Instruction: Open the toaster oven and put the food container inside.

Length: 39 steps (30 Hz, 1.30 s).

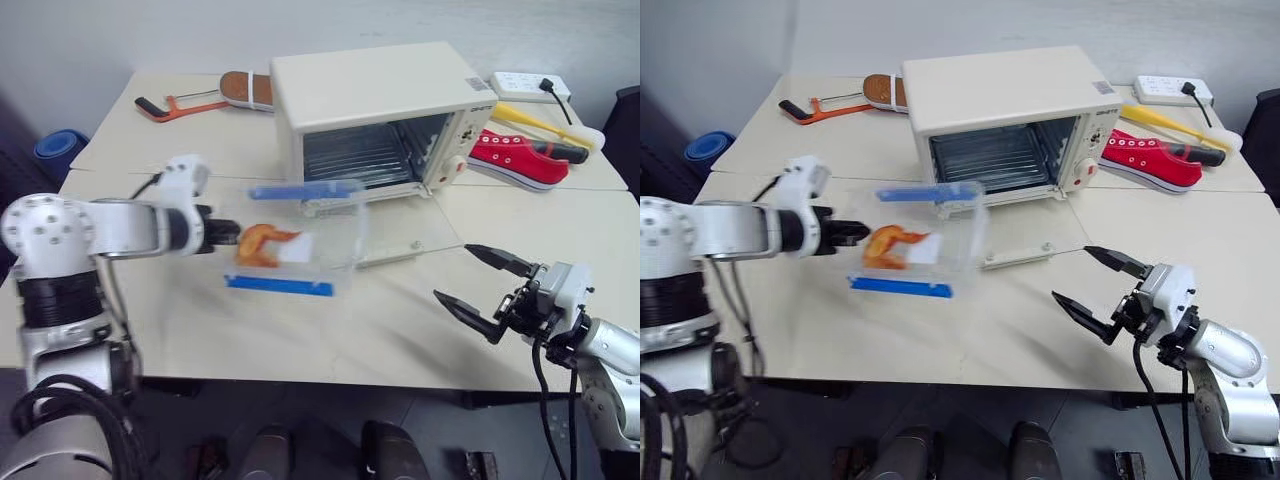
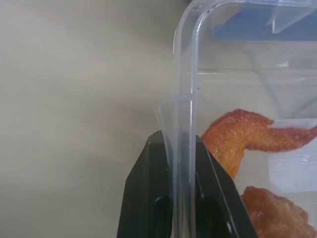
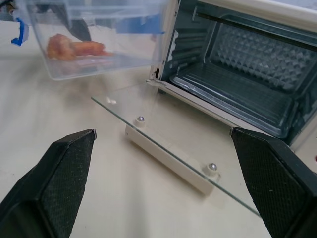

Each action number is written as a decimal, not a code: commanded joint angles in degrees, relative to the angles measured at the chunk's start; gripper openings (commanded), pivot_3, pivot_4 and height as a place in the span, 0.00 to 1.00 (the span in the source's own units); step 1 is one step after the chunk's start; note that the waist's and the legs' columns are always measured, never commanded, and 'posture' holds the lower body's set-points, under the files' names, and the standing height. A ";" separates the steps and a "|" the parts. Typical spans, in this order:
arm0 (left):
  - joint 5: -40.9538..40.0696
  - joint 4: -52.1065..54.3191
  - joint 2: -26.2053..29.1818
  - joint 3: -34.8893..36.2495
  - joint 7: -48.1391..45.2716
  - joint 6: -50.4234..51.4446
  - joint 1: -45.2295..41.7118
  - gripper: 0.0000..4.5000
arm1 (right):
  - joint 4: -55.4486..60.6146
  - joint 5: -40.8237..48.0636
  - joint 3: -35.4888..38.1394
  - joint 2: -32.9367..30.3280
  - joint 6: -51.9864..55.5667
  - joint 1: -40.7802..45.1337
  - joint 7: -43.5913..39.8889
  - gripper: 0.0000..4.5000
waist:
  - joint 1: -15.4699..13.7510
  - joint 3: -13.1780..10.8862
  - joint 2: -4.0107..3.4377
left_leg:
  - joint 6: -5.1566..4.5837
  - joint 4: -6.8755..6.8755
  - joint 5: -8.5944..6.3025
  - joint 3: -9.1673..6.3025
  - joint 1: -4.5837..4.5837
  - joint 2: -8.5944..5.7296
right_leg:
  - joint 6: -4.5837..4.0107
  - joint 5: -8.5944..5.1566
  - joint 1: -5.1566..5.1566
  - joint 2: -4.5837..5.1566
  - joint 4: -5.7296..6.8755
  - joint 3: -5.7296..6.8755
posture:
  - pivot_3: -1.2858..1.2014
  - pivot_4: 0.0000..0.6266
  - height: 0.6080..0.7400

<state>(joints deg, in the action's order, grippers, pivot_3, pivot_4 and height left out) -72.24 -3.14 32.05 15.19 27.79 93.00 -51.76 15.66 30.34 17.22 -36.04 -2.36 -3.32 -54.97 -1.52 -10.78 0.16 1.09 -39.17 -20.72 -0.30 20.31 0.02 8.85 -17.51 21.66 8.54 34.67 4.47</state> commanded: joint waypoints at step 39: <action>29.51 0.37 -14.34 0.64 -30.43 -12.71 -8.29 1.00 | 11.90 10.48 4.34 -3.45 10.94 -15.43 -0.01 0.87 | 0.08 -0.03 0.04 | -0.01 0.05 0.02 0.12 -0.04 0.04 | 0.01 0.01 -0.02 -0.04 -0.08 -0.04 | 0.52 0.24 1.00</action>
<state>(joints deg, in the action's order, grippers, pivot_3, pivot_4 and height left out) -40.44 -5.57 16.07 15.77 1.98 79.71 -59.84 24.50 38.82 22.17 -38.10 6.25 -18.01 -53.70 -1.43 -10.81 0.20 1.07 -39.11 -20.70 -0.18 20.27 0.06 8.86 -17.51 21.65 8.50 34.60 4.43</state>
